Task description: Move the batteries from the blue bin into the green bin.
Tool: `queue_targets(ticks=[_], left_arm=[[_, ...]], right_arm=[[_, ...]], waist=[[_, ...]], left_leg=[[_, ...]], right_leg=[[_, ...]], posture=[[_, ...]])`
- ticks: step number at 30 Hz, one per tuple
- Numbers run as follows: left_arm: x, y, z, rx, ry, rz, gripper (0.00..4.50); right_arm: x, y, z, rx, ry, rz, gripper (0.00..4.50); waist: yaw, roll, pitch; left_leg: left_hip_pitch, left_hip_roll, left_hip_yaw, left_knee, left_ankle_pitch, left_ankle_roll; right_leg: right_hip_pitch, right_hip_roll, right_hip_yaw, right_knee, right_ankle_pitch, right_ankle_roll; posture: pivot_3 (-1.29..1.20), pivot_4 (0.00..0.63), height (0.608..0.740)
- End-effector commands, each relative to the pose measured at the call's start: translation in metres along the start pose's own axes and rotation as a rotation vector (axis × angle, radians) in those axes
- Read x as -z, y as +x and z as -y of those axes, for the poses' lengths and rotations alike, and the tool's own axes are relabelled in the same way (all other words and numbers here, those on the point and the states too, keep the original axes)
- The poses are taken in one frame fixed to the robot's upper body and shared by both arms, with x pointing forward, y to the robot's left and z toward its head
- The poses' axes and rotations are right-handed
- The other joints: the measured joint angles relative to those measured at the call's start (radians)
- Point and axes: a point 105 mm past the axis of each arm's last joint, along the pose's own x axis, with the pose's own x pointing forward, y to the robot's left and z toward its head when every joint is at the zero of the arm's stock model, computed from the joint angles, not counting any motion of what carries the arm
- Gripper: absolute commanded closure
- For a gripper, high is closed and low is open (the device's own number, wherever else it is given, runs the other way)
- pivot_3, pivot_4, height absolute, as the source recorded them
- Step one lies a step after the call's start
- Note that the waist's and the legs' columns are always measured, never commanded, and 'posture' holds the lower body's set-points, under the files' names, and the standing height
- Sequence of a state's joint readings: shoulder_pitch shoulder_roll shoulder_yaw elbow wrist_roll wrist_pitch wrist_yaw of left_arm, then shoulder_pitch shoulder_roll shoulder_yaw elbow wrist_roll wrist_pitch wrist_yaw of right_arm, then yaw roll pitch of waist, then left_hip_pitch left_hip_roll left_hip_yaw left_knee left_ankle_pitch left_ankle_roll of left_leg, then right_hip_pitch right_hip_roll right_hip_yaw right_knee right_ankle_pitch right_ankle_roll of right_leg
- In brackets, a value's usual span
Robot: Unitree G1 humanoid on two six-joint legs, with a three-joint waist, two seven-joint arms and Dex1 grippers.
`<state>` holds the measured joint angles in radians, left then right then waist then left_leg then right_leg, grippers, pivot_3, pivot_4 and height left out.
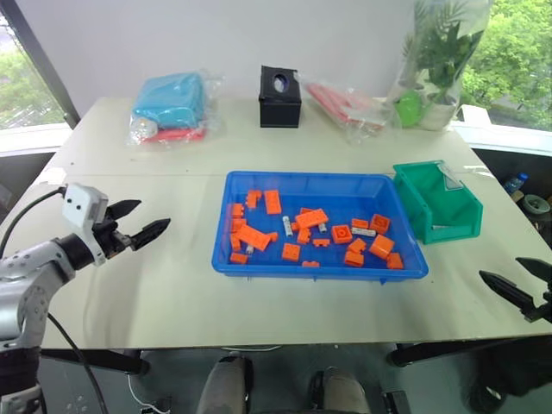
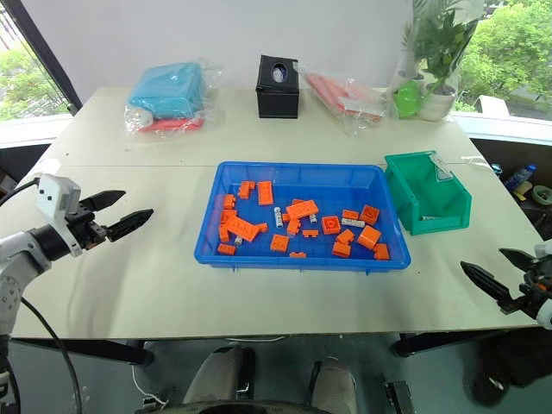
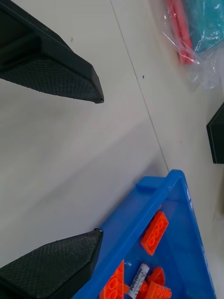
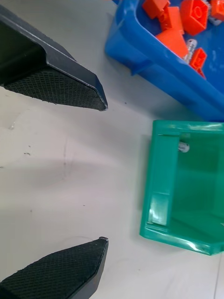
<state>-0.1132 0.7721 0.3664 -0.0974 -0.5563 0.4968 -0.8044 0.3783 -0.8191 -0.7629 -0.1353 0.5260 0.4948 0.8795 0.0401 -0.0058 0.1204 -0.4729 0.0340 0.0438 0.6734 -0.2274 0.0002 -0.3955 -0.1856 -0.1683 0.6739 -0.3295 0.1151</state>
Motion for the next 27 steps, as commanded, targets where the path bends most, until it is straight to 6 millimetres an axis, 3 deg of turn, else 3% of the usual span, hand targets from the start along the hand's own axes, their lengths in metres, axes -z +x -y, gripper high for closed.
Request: queue_targets(ticks=[1,8,15,19,21,24,27], left_arm=[[-0.01,0.004,0.001,0.006,0.027,0.033,0.0],[-0.014,0.005,0.004,0.004,0.012,0.058,0.0],[-0.013,-0.004,0.021,0.073,0.016,0.021,0.0],[-0.026,-0.012,0.047,0.242,0.039,-0.013,0.0],[-0.031,-0.014,0.053,0.285,0.052,-0.027,0.0],[-0.041,-0.016,0.061,0.336,0.092,-0.036,0.0],[-0.046,-0.018,0.063,0.351,0.108,-0.035,0.0]], right_arm=[[-0.015,-0.008,0.006,0.037,-0.033,0.05,0.05],[-0.03,-0.001,0.01,0.03,-0.049,0.066,0.05],[-0.064,0.021,-0.01,-0.107,-0.117,0.106,0.05],[-0.115,0.057,-0.059,-0.324,-0.216,0.187,0.05],[-0.131,0.071,-0.077,-0.391,-0.229,0.212,0.05],[-0.155,0.108,-0.134,-0.556,-0.263,0.249,0.05],[-0.165,0.13,-0.177,-0.661,-0.289,0.251,0.05]], waist=[[0.0,0.0,0.0],[-0.002,0.0,0.0],[-0.001,-0.002,0.002],[-0.014,0.0,0.009],[-0.025,0.0,0.011],[-0.03,-0.001,0.012],[-0.035,-0.004,0.012]], left_leg=[[0.0,0.0,0.0,0.0,0.0,0.0],[0.001,0.0,0.001,0.0,0.0,0.0],[0.005,0.0,0.002,-0.001,0.0,0.0],[0.01,0.0,0.002,-0.004,0.0,0.0],[0.011,0.0,0.0,-0.009,0.0,0.0],[0.011,0.0,0.001,-0.01,0.0,0.0],[0.011,0.0,0.001,-0.01,0.0,0.0]], right_leg=[[0.0,0.0,0.0,0.0,0.0,0.0],[0.0,0.0,0.0,0.0,0.0,0.0],[0.003,-0.001,0.0,0.0,0.0,-0.001],[0.003,-0.002,0.001,-0.002,0.001,-0.003],[0.003,-0.001,0.0,-0.007,0.002,-0.003],[0.002,-0.001,0.0,-0.005,0.003,-0.006],[-0.001,-0.002,0.0,-0.004,0.01,-0.004]], posture=[[0.0,0.15,0.636],[0.0,0.15,0.636],[0.0,0.15,0.636],[0.0,0.15,0.636],[0.0,0.15,0.636],[0.0,0.15,0.636],[0.0,0.15,0.636]])
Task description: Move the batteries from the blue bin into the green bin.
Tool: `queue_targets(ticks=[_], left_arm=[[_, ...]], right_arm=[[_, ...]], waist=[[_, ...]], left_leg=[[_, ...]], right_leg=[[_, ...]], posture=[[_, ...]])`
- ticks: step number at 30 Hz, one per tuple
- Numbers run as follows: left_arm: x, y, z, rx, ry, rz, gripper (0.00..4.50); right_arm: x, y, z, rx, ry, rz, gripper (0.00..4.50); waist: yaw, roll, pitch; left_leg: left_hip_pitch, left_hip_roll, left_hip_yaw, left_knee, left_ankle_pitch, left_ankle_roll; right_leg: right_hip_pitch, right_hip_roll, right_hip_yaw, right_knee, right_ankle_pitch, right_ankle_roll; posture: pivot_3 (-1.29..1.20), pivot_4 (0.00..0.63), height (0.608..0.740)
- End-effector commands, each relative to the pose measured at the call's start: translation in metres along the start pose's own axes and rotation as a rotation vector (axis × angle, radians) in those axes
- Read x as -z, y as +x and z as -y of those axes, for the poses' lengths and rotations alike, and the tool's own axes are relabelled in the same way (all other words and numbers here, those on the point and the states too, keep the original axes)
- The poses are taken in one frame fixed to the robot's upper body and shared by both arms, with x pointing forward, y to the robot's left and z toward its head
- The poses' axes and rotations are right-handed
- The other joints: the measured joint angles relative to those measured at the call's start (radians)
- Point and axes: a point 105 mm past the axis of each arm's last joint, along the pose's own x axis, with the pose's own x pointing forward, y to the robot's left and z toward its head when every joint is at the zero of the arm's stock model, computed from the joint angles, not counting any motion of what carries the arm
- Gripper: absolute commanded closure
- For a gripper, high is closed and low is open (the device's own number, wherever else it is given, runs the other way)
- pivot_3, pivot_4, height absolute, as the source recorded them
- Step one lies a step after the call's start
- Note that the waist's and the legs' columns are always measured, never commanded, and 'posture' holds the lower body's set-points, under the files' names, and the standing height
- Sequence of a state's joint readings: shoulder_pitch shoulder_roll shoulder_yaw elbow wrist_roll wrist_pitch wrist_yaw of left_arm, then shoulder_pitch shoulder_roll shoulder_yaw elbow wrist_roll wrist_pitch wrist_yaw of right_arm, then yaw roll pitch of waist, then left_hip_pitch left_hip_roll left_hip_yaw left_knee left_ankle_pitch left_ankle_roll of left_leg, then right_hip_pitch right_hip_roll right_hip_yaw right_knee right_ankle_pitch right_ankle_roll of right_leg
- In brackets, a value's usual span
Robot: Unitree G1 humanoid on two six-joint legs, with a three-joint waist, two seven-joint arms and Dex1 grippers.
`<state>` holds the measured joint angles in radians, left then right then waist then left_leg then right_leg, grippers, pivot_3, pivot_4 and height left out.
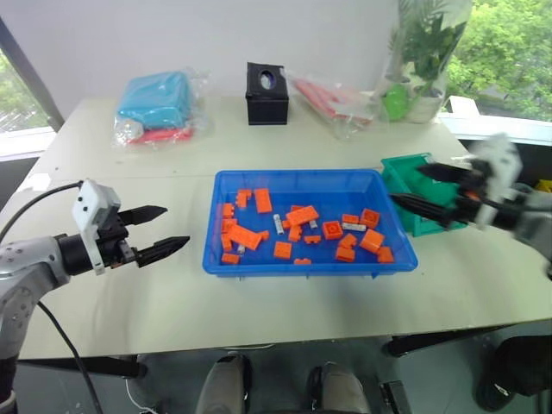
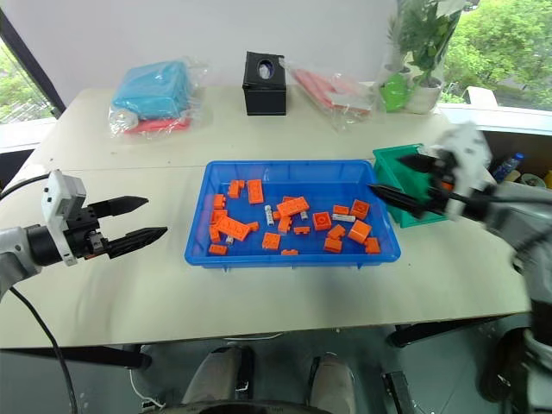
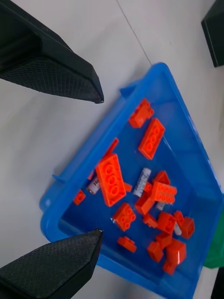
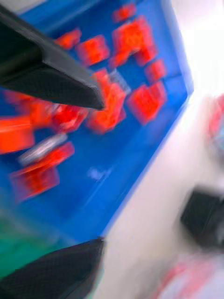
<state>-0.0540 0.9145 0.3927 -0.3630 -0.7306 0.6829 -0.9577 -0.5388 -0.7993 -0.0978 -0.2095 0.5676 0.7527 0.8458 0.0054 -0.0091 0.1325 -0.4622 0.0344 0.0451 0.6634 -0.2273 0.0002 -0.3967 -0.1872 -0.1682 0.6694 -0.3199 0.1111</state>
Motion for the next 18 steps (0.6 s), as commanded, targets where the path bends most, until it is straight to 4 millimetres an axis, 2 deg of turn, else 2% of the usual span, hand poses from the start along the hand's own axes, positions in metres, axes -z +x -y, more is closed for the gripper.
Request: queue_targets(ticks=[1,7,9,13,18], left_arm=[[-0.016,-0.003,0.005,0.021,0.053,0.018,0.0],[-0.016,-0.008,0.015,0.053,0.082,-0.015,0.0],[-0.016,-0.009,0.016,0.046,0.082,-0.018,0.0],[-0.013,-0.012,0.018,0.03,0.073,-0.019,0.0],[-0.014,-0.014,0.019,0.014,0.07,-0.015,0.0]], right_arm=[[-0.005,0.034,-0.018,-0.082,-0.03,-0.018,0.05],[0.009,0.106,-0.07,-0.294,-0.019,-0.106,0.05],[0.015,0.123,-0.084,-0.346,-0.017,-0.146,0.05],[0.018,0.146,-0.099,-0.398,-0.046,-0.179,0.05],[0.023,0.157,-0.115,-0.47,-0.086,-0.202,0.05]], waist=[[0.002,-0.002,0.0],[0.004,-0.006,-0.003],[0.001,-0.006,-0.003],[0.004,-0.006,-0.002],[0.007,-0.006,-0.002]], left_leg=[[-0.001,0.0,0.0,0.0,0.0,0.0],[-0.004,-0.001,0.004,0.0,0.0,0.0],[-0.003,-0.001,0.006,0.002,0.0,-0.001],[-0.002,0.001,0.006,0.003,0.0,-0.005],[-0.001,0.005,0.007,0.003,0.0,-0.006]], right_leg=[[-0.001,0.001,0.0,0.001,0.001,0.001],[-0.006,0.001,0.0,0.003,0.007,0.001],[-0.007,0.001,0.0,0.006,0.007,0.001],[-0.01,0.001,0.001,0.014,0.005,0.001],[-0.012,0.004,0.001,0.014,0.005,-0.002]], posture=[[0.0,0.15,0.636],[0.0,0.15,0.636],[0.0,0.15,0.636],[0.0,0.15,0.636],[0.0,0.15,0.636]])
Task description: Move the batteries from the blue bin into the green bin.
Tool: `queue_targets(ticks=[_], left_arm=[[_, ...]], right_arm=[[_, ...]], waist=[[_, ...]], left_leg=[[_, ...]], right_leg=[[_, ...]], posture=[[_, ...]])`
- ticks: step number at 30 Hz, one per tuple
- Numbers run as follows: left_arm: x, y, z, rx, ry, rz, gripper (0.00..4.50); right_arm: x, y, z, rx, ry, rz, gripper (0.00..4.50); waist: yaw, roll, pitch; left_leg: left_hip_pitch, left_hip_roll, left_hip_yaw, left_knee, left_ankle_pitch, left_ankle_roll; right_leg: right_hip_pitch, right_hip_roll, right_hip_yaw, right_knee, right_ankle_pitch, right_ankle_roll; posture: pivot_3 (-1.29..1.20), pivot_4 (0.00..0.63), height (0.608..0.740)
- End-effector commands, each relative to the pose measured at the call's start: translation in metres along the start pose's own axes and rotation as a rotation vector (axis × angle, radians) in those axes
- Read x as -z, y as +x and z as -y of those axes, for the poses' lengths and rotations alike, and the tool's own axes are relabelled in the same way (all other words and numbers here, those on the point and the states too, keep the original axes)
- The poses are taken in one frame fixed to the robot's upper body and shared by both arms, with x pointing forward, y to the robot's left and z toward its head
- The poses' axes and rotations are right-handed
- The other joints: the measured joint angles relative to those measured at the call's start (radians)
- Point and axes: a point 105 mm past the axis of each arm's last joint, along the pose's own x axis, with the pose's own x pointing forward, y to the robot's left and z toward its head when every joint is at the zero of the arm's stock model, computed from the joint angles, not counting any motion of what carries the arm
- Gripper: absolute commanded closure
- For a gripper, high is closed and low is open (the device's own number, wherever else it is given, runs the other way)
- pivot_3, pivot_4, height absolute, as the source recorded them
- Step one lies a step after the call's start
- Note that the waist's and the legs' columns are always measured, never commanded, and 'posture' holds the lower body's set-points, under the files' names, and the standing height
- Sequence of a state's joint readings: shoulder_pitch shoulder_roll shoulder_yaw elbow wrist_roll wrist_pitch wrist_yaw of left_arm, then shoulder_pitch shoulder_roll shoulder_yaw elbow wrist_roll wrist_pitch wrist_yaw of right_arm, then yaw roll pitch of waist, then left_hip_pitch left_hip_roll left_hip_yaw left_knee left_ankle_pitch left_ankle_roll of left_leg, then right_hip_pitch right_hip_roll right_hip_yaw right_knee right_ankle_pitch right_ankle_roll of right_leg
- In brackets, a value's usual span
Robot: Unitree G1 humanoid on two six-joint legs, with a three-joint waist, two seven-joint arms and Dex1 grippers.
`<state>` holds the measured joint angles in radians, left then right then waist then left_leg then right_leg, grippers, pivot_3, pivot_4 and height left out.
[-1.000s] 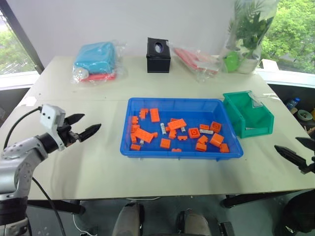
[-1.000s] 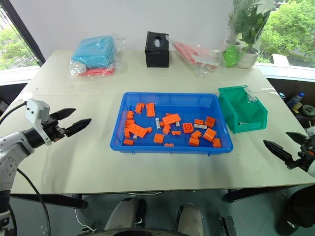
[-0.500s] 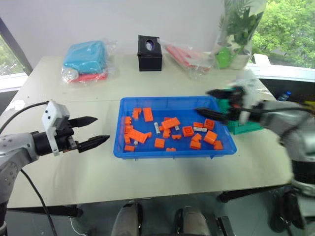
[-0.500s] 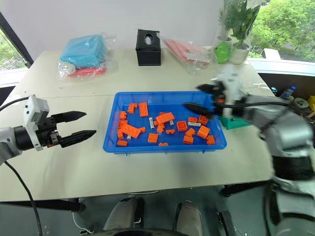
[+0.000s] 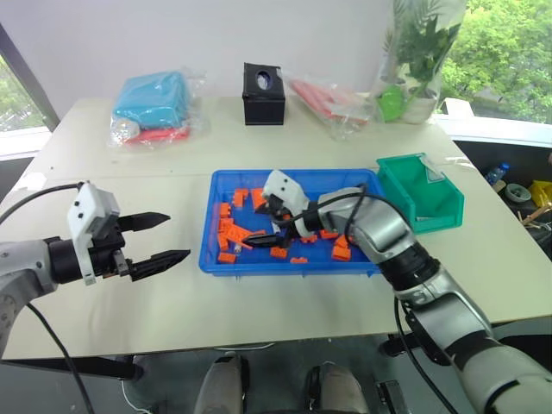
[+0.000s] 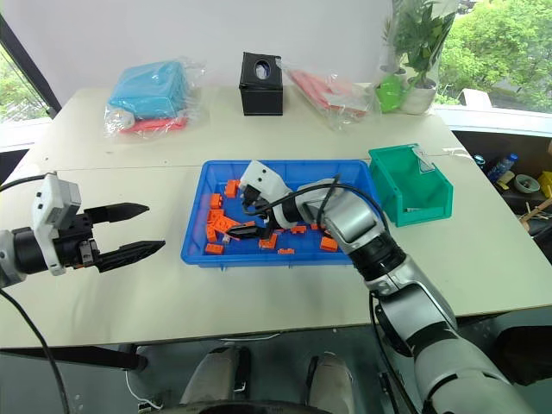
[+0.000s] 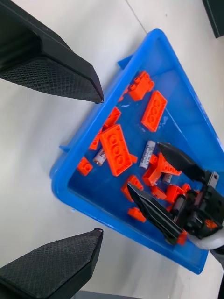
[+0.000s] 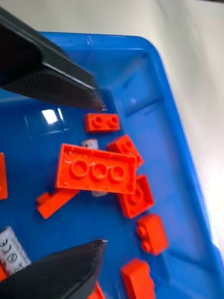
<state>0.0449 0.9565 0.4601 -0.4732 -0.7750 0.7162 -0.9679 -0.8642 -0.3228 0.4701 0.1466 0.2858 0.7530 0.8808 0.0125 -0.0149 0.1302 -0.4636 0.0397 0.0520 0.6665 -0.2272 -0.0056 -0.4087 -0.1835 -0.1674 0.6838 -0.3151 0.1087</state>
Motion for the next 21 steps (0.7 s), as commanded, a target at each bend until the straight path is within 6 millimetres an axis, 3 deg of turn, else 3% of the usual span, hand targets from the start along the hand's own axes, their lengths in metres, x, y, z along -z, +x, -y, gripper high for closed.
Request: queue_targets(ticks=[1,15,18,21], left_arm=[[-0.013,-0.006,0.0,-0.027,0.047,0.033,0.0],[-0.018,-0.007,-0.001,-0.05,0.047,0.053,0.0],[-0.018,-0.006,-0.002,-0.053,0.046,0.058,0.0],[-0.018,-0.006,-0.004,-0.057,0.045,0.06,0.0]], right_arm=[[-0.011,0.005,-0.003,-0.024,-0.08,0.005,0.05],[0.009,0.026,0.009,-0.006,-0.199,-0.08,0.05],[0.01,0.027,0.009,-0.005,-0.201,-0.075,0.85],[0.006,0.027,0.007,-0.01,-0.194,-0.048,2.48]], waist=[[-0.001,0.0,0.0],[-0.006,-0.001,0.0],[-0.007,-0.001,0.0],[-0.007,-0.001,-0.001]], left_leg=[[0.0,0.0,0.0,0.0,0.0,0.0],[0.001,0.007,0.01,0.0,0.002,-0.003],[0.0,0.008,0.012,0.0,0.002,-0.004],[0.0,0.008,0.018,0.0,0.002,-0.004]], right_leg=[[0.0,0.0,0.0,0.0,0.0,0.0],[-0.005,0.002,0.0,0.001,0.002,-0.002],[-0.006,0.002,0.0,0.001,0.003,-0.003],[-0.008,0.002,0.0,0.002,0.005,-0.004]], posture=[[0.0,0.15,0.636],[0.0,0.15,0.636],[0.0,0.15,0.636],[0.0,0.15,0.636]])
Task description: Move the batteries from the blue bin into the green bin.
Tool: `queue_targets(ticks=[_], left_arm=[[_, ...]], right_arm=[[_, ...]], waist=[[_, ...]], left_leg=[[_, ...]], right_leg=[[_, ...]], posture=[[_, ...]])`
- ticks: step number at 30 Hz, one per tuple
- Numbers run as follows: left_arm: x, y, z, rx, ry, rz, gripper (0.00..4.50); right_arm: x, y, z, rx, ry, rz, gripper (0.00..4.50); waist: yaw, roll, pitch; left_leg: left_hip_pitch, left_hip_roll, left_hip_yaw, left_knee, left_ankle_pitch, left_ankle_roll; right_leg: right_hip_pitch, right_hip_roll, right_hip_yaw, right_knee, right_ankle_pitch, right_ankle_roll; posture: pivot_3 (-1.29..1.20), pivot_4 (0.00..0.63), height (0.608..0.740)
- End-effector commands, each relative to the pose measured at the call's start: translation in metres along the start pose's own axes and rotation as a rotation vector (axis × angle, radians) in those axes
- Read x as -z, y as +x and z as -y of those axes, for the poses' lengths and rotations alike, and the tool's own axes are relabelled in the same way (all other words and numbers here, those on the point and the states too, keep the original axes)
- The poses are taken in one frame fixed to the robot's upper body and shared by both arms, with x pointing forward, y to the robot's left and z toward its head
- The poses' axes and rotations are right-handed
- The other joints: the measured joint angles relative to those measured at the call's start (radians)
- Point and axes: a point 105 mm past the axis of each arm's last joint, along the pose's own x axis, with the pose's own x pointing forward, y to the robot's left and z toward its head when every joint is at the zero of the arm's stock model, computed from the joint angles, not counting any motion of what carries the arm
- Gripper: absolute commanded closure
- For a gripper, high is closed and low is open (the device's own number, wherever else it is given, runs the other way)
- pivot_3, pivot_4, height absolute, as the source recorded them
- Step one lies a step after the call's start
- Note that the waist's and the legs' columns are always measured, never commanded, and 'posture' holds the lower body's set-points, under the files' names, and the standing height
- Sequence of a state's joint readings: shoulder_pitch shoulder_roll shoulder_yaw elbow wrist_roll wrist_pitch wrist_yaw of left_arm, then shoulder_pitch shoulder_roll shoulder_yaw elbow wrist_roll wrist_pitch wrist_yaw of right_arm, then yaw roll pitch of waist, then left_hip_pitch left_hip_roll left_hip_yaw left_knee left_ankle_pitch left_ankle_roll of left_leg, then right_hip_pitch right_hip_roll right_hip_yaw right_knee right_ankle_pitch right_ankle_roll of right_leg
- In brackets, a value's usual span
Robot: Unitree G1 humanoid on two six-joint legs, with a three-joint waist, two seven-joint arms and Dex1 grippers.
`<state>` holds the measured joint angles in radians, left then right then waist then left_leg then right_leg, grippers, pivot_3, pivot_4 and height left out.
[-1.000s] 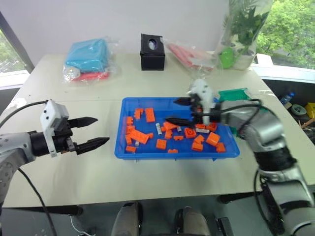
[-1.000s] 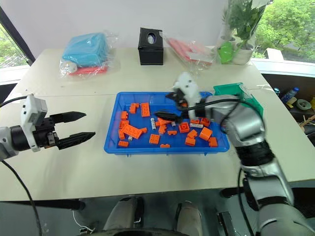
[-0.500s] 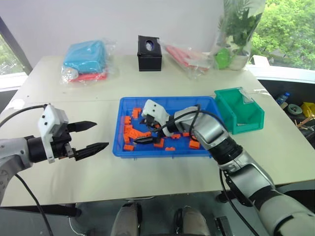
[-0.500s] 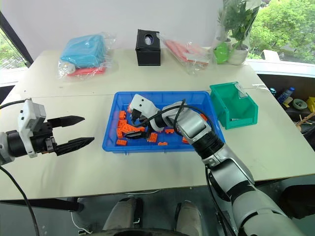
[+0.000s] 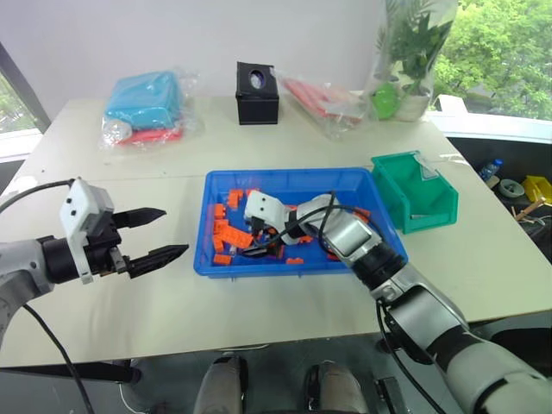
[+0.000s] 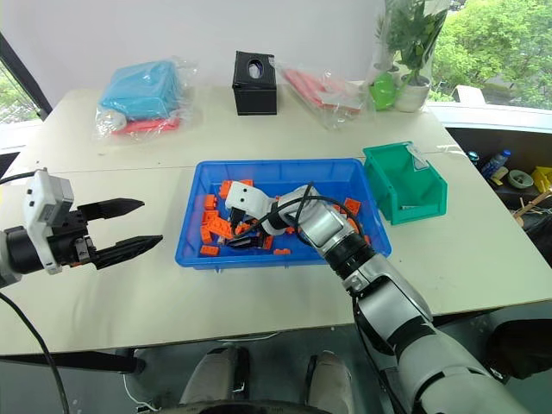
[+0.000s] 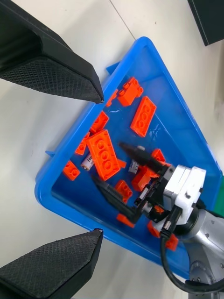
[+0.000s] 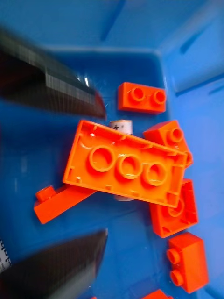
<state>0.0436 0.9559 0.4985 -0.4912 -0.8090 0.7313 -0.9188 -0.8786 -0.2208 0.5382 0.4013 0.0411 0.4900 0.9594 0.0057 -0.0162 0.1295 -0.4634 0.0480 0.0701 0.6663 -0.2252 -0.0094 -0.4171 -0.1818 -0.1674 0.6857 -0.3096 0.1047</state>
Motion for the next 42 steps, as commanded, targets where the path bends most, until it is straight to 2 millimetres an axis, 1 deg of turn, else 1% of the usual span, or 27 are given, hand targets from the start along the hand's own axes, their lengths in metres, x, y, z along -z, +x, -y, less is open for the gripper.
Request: queue_targets(ticks=[1,2,5,9,12,15,17,19,20,21,24,28,31,32,34,36,40,42], left_arm=[[-0.009,-0.002,-0.001,-0.011,0.037,0.032,0.0],[-0.009,-0.002,-0.002,-0.012,0.037,0.033,0.0],[-0.009,-0.002,-0.002,-0.013,0.036,0.035,0.0],[-0.007,-0.001,-0.004,-0.013,0.037,0.037,0.0],[-0.008,0.0,-0.005,-0.013,0.04,0.042,0.0],[-0.009,0.002,-0.005,-0.011,0.043,0.048,0.0],[-0.009,0.002,-0.005,-0.009,0.044,0.051,0.0],[-0.009,0.002,-0.005,-0.007,0.044,0.053,0.0],[-0.009,0.002,-0.005,-0.005,0.043,0.055,0.0],[-0.009,0.002,-0.004,-0.004,0.04,0.057,0.0],[-0.007,0.002,-0.001,0.0,0.032,0.057,0.0],[-0.006,0.002,0.001,-0.001,0.028,0.055,0.0],[-0.004,0.002,0.001,-0.004,0.025,0.054,0.0],[-0.004,0.002,0.001,-0.004,0.025,0.051,0.0],[-0.003,0.002,0.001,-0.002,0.025,0.048,0.0],[-0.003,0.003,0.0,-0.001,0.027,0.048,0.0],[-0.006,0.005,-0.002,-0.002,0.032,0.054,0.0],[-0.007,0.006,-0.002,-0.001,0.034,0.056,0.0]], right_arm=[[-0.022,-0.007,0.005,0.015,-0.032,0.07,2.9],[-0.024,-0.008,0.006,0.016,-0.029,0.076,3.31],[-0.029,-0.01,0.011,0.034,-0.027,0.093,3.32],[-0.041,-0.011,0.028,0.108,-0.002,0.132,3.32],[-0.045,-0.008,0.043,0.187,-0.002,0.137,3.32],[-0.043,-0.003,0.054,0.24,0.037,0.131,3.32],[-0.041,0.0,0.051,0.204,0.061,0.117,2.26],[-0.037,0.0,0.05,0.198,0.015,0.078,1.42],[-0.035,-0.001,0.049,0.2,-0.007,0.059,0.9],[-0.035,-0.003,0.046,0.175,0.005,0.059,0.36],[-0.043,-0.012,0.036,0.122,0.051,0.106,0.36],[-0.047,-0.024,0.027,0.121,0.092,0.128,0.36],[-0.042,-0.031,0.02,0.145,0.212,0.112,0.36],[-0.04,-0.031,0.013,0.132,0.272,0.102,0.36],[-0.037,-0.03,0.0,0.094,0.371,0.085,0.36],[-0.034,-0.026,-0.008,0.075,0.439,0.069,0.36],[-0.026,-0.013,-0.009,0.099,0.533,0.038,0.36],[-0.025,-0.007,-0.009,0.096,0.587,0.037,0.36]], waist=[[0.0,-0.001,0.0],[0.0,-0.001,0.0],[0.001,-0.001,-0.001],[-0.001,-0.002,-0.001],[-0.002,-0.002,-0.001],[-0.002,-0.003,-0.002],[-0.001,-0.003,-0.002],[0.0,-0.004,-0.002],[-0.001,-0.004,-0.002],[-0.002,-0.004,-0.002],[-0.004,-0.004,-0.002],[-0.009,-0.005,-0.003],[-0.01,-0.005,-0.003],[-0.01,-0.005,-0.003],[-0.011,-0.006,-0.003],[-0.015,-0.006,-0.004],[-0.016,-0.006,-0.004],[-0.016,-0.006,-0.004]], left_leg=[[0.0,0.001,0.001,0.0,0.0,0.0],[0.0,0.001,0.003,0.0,0.0,0.0],[0.0,0.002,0.005,0.0,0.0,0.0],[0.0,0.004,0.007,0.0,0.0,0.0],[0.0,0.004,0.008,0.0,0.0,-0.001],[-0.001,0.004,0.009,0.0,0.0,-0.001],[-0.001,0.004,0.009,0.0,0.0,-0.001],[-0.002,0.004,0.009,0.0,0.0,-0.001],[-0.002,0.004,0.009,0.0,0.0,-0.001],[-0.002,0.004,0.009,0.0,0.0,-0.001],[-0.003,0.004,0.009,0.0,0.0,-0.001],[-0.002,0.005,0.009,0.0,0.0,-0.001],[-0.002,0.005,0.008,0.0,0.0,-0.001],[-0.002,0.005,0.008,0.0,0.0,-0.001],[-0.002,0.005,0.008,0.0,0.0,-0.001],[-0.002,0.005,0.008,0.0,0.0,-0.001],[-0.001,0.005,0.008,0.0,0.0,-0.001],[-0.001,0.005,0.009,0.0,0.0,-0.001]], right_leg=[[-0.001,0.0,0.0,0.0,0.0,0.0],[-0.002,0.0,0.0,0.0,0.0,0.0],[-0.004,-0.001,0.0,0.001,0.0,0.0],[-0.006,-0.001,0.0,0.001,0.001,-0.001],[-0.007,-0.001,0.0,0.003,0.003,-0.004],[-0.008,-0.001,0.0,0.003,0.003,-0.004],[-0.008,-0.001,0.0,0.003,0.003,-0.005],[-0.008,-0.001,0.0,0.003,0.003,-0.005],[-0.009,-0.001,0.0,0.003,0.003,-0.005],[-0.009,-0.001,0.0,0.003,0.003,-0.005],[-0.01,-0.001,0.0,0.003,0.003,-0.005],[-0.009,-0.001,0.0,0.003,0.003,-0.004],[-0.009,-0.001,0.0,0.003,0.003,-0.004],[-0.009,-0.001,0.0,0.003,0.003,-0.005],[-0.009,-0.001,0.0,0.003,0.003,-0.005],[-0.009,-0.001,0.0,0.003,0.003,-0.005],[-0.009,-0.001,0.0,0.003,0.003,-0.005],[-0.009,-0.001,0.0,0.003,0.003,-0.005]], posture=[[0.0,0.15,0.636],[0.0,0.15,0.636],[0.0,0.15,0.636],[0.0,0.15,0.636],[0.0,0.15,0.636],[0.0,0.15,0.636],[0.0,0.15,0.636],[0.0,0.15,0.636],[0.0,0.15,0.636],[0.0,0.15,0.636],[0.0,0.15,0.636],[0.0,0.15,0.636],[0.0,0.15,0.636],[0.0,0.15,0.636],[0.0,0.15,0.636],[0.0,0.15,0.636],[0.0,0.15,0.636],[0.0,0.15,0.636]])
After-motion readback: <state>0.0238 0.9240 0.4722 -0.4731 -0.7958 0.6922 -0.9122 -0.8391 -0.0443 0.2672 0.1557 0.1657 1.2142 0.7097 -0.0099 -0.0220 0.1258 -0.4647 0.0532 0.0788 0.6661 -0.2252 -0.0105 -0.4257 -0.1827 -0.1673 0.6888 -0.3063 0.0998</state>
